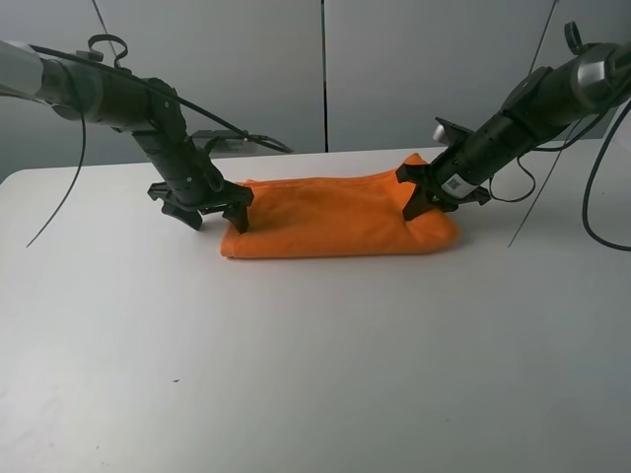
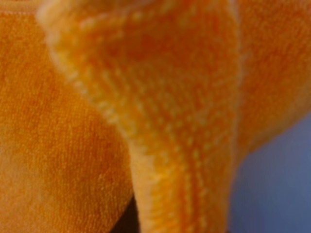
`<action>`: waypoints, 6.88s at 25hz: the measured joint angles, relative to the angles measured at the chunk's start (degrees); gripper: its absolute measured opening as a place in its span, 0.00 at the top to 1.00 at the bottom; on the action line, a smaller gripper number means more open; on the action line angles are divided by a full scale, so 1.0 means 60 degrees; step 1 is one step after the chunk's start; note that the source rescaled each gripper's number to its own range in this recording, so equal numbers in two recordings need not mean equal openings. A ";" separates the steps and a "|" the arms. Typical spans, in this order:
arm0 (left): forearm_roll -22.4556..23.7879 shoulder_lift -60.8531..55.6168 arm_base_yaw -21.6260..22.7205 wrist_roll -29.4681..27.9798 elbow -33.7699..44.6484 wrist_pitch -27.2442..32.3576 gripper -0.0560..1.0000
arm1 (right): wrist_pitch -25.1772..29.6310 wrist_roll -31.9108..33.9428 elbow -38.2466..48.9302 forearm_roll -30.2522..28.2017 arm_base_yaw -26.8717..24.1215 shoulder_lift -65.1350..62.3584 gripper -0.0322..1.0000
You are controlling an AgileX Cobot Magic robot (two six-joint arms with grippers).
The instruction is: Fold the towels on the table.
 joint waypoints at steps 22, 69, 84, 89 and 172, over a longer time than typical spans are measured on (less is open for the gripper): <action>0.0073 -0.0017 0.0000 0.0201 -0.0004 0.0428 0.00 | 0.2293 0.1317 -0.0788 0.1468 0.0018 -0.0494 0.93; 0.0110 -0.0051 0.0000 0.0236 -0.0004 0.0502 0.00 | 0.0980 0.1140 -0.0865 0.6592 0.3008 0.0354 0.93; 0.0551 -0.0221 0.0000 0.0236 0.0015 0.0508 0.00 | 0.0508 0.1157 -0.0865 0.6876 0.3119 0.0828 0.93; 0.1379 -0.1076 0.0000 0.0236 0.0072 0.0755 0.00 | 0.0528 0.1157 -0.0865 0.6895 0.3119 0.0828 0.93; 0.1934 -2.1856 0.3209 -0.0526 0.9956 0.3888 0.00 | 0.3453 0.5955 0.8592 -0.7251 0.2067 -2.0940 0.00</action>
